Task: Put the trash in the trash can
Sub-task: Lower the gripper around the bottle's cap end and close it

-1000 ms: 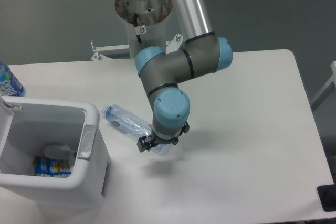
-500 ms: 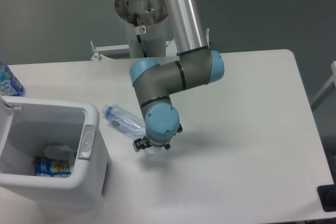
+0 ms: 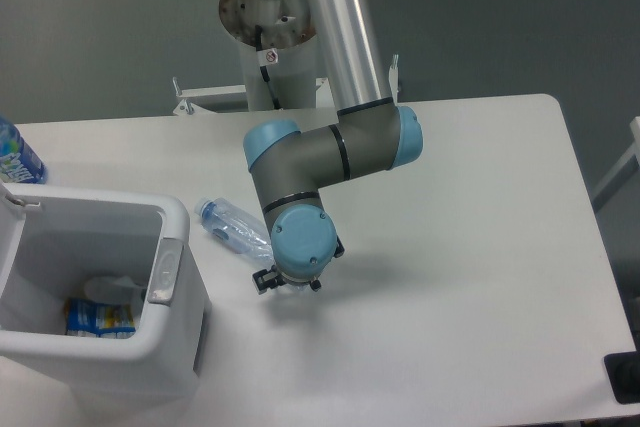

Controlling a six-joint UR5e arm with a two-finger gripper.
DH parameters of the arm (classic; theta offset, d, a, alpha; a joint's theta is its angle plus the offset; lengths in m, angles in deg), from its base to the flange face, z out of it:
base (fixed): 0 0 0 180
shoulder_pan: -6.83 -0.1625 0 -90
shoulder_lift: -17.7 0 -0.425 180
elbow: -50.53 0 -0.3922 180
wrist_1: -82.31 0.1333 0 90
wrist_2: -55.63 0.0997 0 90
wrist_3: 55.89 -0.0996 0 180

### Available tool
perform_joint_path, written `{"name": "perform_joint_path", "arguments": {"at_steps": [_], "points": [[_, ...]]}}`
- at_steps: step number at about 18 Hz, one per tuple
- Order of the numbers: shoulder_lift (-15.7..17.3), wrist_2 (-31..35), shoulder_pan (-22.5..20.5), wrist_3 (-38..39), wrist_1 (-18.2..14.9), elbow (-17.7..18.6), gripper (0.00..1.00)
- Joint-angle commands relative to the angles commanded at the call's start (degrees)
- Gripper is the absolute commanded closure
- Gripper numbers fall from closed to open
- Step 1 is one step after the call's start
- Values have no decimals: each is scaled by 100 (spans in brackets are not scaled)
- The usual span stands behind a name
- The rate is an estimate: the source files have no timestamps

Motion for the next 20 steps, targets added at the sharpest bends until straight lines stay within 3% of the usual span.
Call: {"name": "perform_joint_path", "arguments": {"at_steps": [3, 20], "points": [[-26, -18, 0, 141, 0, -44, 36], [88, 26, -9, 132, 70, -219, 45]]}}
